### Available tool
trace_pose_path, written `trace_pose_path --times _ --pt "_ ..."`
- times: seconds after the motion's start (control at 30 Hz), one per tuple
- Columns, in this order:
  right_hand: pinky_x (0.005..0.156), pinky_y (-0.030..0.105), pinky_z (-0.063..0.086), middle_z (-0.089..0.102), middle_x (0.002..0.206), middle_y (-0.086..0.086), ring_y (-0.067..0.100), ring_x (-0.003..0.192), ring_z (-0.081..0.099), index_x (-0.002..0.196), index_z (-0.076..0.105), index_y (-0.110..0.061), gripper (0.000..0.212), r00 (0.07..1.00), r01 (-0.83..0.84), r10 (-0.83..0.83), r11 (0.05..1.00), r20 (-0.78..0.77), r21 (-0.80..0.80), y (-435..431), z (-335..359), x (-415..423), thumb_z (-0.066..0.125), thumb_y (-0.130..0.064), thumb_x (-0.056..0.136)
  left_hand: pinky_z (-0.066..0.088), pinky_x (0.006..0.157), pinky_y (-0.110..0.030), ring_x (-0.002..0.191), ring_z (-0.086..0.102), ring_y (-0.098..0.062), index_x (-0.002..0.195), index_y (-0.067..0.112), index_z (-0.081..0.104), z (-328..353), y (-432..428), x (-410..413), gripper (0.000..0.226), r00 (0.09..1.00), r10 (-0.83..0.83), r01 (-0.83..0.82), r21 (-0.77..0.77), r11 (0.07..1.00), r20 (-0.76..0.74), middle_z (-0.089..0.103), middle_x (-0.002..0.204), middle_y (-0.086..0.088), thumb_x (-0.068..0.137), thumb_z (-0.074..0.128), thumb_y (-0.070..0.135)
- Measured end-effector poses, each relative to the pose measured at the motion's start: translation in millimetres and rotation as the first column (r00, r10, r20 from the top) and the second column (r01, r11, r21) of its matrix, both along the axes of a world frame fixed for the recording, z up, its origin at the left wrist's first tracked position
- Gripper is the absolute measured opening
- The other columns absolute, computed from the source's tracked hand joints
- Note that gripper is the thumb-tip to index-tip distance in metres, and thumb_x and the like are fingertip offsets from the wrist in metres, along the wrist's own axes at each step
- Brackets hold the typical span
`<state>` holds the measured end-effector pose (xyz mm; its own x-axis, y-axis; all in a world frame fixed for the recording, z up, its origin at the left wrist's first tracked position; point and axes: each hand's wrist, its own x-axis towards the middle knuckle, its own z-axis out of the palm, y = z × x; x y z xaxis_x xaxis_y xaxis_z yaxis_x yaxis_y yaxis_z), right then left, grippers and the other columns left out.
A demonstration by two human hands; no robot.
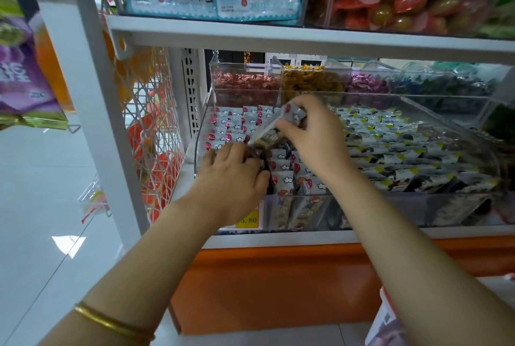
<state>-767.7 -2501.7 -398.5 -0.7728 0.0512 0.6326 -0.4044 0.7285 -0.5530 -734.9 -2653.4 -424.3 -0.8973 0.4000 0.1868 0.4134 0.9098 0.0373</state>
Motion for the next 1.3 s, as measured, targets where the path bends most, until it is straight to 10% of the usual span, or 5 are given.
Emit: trace_pose_path --times 0.43,0.67,1.0,1.3 --pt "0.099 0.042 0.029 0.053 0.128 0.005 0.026 0.128 0.032 0.121 0.060 -0.033 0.035 0.894 -0.256 -0.105 0.678 0.435 0.689 -19.6 -2.0 -43.4 0.045 -0.016 0.094 -0.002 0.115 -0.046 0.144 0.005 -0.017 0.142 0.016 0.034 9.1 -24.2 -1.3 0.052 0.989 0.037 -0.040 -0.022 0.999 -0.143 0.025 0.151 -0.001 0.098 0.019 0.040" --pt "0.089 0.030 0.047 0.067 0.109 0.003 0.017 0.101 0.061 0.102 0.068 -0.013 0.024 0.964 -0.123 0.017 0.913 0.266 0.389 -13.5 13.4 -58.5 0.052 0.000 0.090 -0.007 0.115 -0.045 0.145 -0.006 -0.017 0.148 0.015 0.020 3.3 -28.8 -2.6 0.057 0.998 0.044 -0.044 -0.018 0.999 -0.037 0.012 0.157 -0.002 0.098 0.015 0.042" --pt "0.084 0.034 0.036 0.064 0.091 -0.005 0.020 0.106 0.044 0.078 0.065 -0.018 0.009 0.961 -0.095 -0.089 0.782 0.262 0.616 -28.8 0.7 -80.3 0.064 -0.024 0.086 -0.008 0.115 -0.039 0.145 -0.003 -0.014 0.146 0.015 0.026 5.4 -30.0 -1.7 0.053 0.999 0.014 -0.010 0.079 0.997 -0.049 0.016 0.156 0.000 0.099 0.020 0.040" --pt "0.065 0.030 0.045 0.052 0.079 -0.002 0.015 0.070 0.054 0.087 0.048 -0.012 0.008 0.999 -0.046 0.046 0.999 0.018 -0.023 -8.6 14.8 -20.6 0.052 -0.012 0.093 0.021 0.110 -0.026 0.133 0.034 -0.021 0.133 0.009 0.049 17.6 -30.1 -1.0 0.037 0.948 0.085 0.059 0.430 0.901 -0.307 0.043 0.142 -0.005 0.098 0.042 0.019"
